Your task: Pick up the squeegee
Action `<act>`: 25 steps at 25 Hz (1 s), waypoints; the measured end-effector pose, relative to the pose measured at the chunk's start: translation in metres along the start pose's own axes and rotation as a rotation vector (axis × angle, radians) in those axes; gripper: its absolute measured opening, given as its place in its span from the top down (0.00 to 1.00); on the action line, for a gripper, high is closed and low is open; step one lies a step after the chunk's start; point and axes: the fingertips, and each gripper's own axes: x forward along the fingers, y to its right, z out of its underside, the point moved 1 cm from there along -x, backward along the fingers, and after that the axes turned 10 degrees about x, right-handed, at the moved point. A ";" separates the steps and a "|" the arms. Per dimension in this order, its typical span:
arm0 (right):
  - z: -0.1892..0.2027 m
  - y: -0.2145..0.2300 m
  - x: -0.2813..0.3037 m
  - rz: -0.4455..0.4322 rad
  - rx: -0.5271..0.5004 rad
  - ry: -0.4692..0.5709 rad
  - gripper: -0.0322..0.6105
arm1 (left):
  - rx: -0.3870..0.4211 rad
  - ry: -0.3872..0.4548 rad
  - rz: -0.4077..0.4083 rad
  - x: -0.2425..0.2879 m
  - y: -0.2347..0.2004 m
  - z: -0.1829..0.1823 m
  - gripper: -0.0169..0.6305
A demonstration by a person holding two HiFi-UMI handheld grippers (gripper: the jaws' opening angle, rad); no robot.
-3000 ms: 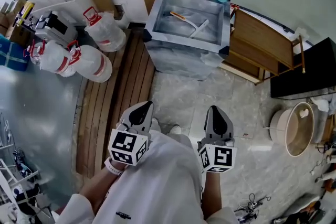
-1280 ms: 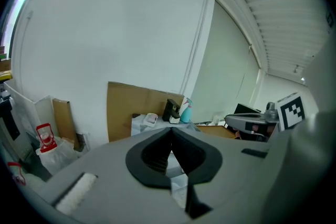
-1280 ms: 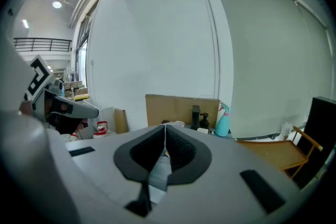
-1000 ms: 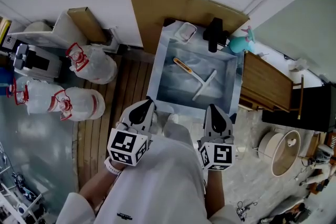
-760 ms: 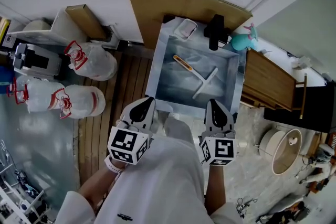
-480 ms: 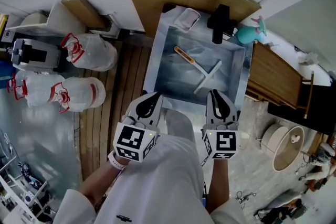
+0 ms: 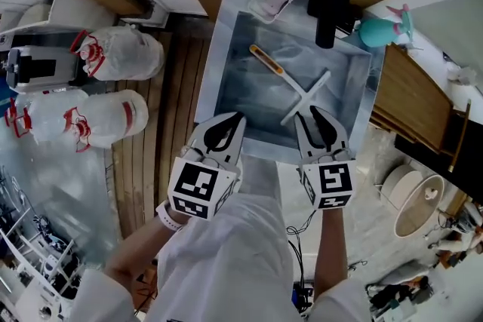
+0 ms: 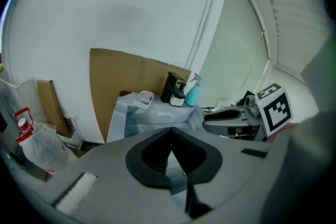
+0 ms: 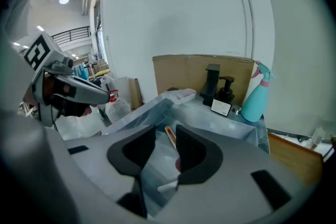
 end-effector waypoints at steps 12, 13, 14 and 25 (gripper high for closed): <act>0.068 0.043 0.079 -0.065 -0.072 -0.199 0.76 | -0.040 -0.093 0.007 0.082 -0.006 0.043 0.97; 0.072 0.045 0.085 -0.070 -0.089 -0.214 0.76 | -0.048 -0.100 0.009 0.089 -0.007 0.047 0.97; 0.077 0.047 0.090 -0.075 -0.102 -0.227 0.76 | -0.060 -0.110 0.012 0.095 -0.008 0.052 0.97; 0.122 0.073 0.139 -0.129 -0.175 -0.360 0.77 | -0.107 -0.180 0.025 0.153 -0.008 0.083 0.97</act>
